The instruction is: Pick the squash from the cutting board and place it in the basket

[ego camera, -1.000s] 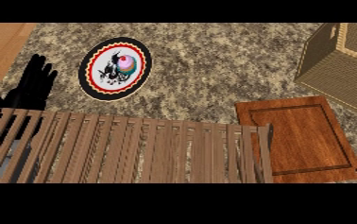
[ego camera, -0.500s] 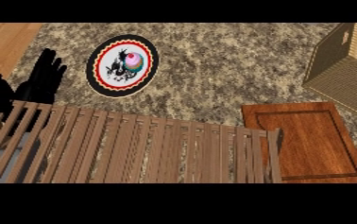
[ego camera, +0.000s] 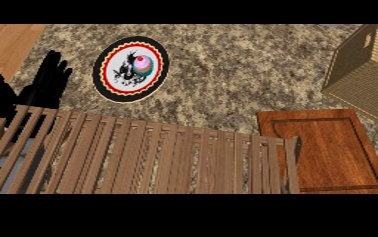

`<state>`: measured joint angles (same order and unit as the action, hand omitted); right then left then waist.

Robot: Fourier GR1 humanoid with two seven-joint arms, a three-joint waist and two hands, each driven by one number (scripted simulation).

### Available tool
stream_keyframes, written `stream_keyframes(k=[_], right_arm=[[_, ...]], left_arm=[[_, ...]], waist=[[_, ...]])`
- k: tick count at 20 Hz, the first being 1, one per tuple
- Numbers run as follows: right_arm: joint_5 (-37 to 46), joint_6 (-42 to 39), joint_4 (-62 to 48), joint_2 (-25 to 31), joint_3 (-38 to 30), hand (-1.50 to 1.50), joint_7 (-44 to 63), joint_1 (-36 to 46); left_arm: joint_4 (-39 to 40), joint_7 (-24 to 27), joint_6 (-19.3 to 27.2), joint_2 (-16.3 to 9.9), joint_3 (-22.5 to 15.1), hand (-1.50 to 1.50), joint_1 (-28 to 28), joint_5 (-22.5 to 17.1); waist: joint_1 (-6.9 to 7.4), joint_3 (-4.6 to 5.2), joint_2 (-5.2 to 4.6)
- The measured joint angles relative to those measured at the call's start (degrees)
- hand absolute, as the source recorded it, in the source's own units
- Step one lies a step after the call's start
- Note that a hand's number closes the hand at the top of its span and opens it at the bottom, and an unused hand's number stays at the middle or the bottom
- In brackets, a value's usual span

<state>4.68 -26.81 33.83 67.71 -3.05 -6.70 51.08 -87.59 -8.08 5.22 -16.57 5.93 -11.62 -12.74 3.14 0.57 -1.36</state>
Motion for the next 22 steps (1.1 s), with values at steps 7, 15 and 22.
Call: stream_keyframes(k=[7, 15, 22], right_arm=[[8.15, 1.21, 1.58, 0.17, 6.74, 1.5, 3.19, 1.47], [12.79, -0.46, 0.79, -1.34, 10.86, -1.5, 1.49, 2.58], [10.81, -2.28, -2.56, -3.97, 8.81, -1.5, 0.07, 4.96]], left_arm=[[-0.29, -0.05, -0.1, 0.05, 0.37, 0.0, 0.38, 0.18], [-0.57, -0.07, -0.19, 0.15, 0.93, 0.0, 0.88, 0.37], [-0.76, -0.17, -0.36, 0.2, 1.4, 0.0, 1.34, 0.48]], waist=[[-0.35, 0.01, 0.06], [-0.87, -0.12, 0.06], [-1.36, -0.17, 0.19]])
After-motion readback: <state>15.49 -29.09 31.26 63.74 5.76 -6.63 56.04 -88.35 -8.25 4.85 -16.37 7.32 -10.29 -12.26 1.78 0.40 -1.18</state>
